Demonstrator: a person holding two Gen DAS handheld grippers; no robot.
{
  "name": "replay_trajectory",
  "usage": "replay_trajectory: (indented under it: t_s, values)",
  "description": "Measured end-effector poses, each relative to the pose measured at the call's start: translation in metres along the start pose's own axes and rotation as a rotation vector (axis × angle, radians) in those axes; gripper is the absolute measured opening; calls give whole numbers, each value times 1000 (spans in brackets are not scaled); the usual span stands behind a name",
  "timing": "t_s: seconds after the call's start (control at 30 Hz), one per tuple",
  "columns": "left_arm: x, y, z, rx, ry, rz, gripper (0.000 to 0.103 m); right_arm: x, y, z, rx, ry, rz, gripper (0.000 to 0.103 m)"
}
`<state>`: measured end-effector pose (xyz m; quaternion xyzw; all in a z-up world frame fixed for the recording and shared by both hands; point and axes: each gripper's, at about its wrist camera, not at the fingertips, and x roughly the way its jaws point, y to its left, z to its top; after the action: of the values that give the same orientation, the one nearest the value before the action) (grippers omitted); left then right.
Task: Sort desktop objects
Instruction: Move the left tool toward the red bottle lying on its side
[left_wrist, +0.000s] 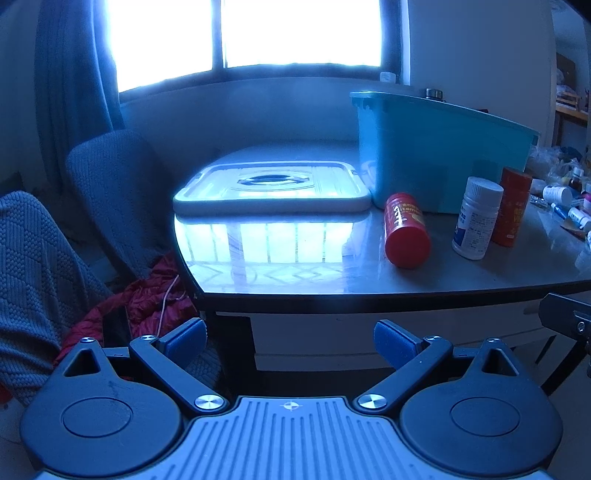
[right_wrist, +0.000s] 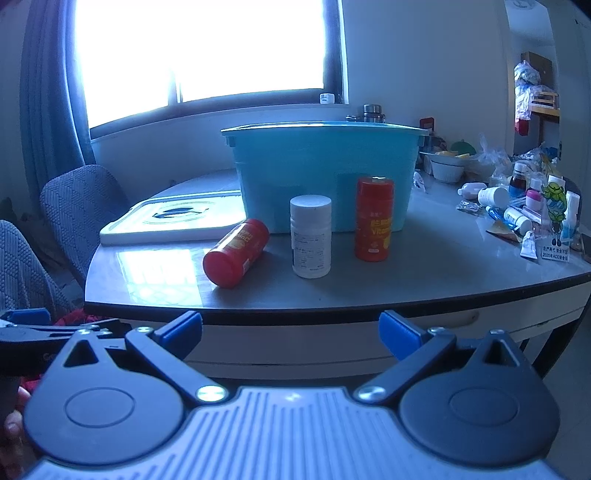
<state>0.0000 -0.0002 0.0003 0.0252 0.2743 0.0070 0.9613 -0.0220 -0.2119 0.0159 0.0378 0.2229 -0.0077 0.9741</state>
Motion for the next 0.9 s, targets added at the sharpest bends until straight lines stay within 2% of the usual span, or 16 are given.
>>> replay_trajectory:
  t_s: [0.27,0.57,0.9]
  values:
    - [-2,-3,3,9,-22,4,99,1,-2,-1,10,-7,-8,103]
    - [4,-6,8,-23,-47,-59,99,-1,-7,-4,4,-29,-22,103]
    - [16,-28,17,1,-40,-108,99,2,-10,-2,-4,-30,-15,103]
